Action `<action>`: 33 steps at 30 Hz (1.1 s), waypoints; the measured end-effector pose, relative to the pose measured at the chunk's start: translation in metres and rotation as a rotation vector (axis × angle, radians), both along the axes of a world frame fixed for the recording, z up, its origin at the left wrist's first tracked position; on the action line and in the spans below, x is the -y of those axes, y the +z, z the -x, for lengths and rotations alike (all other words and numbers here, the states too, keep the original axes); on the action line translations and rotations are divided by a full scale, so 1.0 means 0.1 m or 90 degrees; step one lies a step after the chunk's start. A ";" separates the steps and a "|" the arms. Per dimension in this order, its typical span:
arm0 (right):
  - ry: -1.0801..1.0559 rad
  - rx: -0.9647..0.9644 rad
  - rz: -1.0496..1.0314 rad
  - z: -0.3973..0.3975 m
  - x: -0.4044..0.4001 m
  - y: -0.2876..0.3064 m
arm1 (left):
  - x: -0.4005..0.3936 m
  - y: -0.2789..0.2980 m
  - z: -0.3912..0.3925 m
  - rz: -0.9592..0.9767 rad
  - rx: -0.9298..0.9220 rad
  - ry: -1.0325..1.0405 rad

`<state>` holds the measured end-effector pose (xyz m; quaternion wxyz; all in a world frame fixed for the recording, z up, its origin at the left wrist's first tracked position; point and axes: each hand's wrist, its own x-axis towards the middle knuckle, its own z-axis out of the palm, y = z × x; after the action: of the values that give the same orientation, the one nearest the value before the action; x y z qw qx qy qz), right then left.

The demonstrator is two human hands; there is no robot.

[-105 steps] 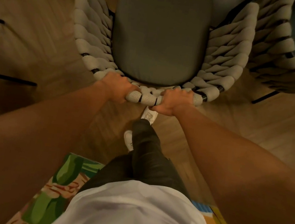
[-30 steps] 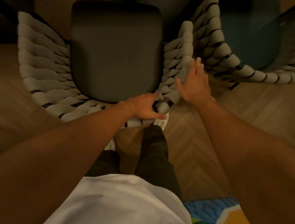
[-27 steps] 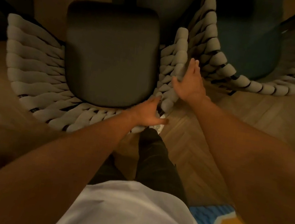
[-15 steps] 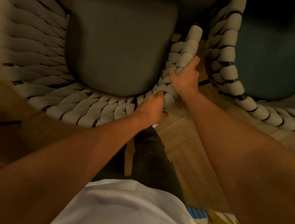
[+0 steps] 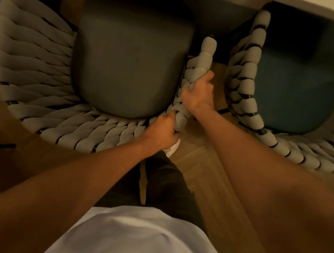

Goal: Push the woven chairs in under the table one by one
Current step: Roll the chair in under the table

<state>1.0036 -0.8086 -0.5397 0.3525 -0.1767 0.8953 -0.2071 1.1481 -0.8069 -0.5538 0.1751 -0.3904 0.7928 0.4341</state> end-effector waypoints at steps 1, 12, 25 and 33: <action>0.010 -0.005 -0.001 0.06 0.08 0.02 | 0.06 0.02 0.07 0.004 -0.002 0.007; 0.102 -0.002 -0.021 0.85 0.58 -0.07 | 0.35 -0.08 0.87 0.006 -0.037 0.077; 0.175 -0.110 0.010 0.95 0.27 -0.21 | 0.32 -0.16 0.81 -0.124 -0.087 -0.002; 0.391 -0.274 -0.008 0.43 0.36 0.00 | 0.99 0.05 -0.22 0.024 0.000 -0.153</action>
<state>0.9609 -0.8447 -0.5395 0.2028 -0.4744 0.8555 -0.0442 1.1698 -0.9060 -0.5490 0.2183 -0.2959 0.8420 0.3947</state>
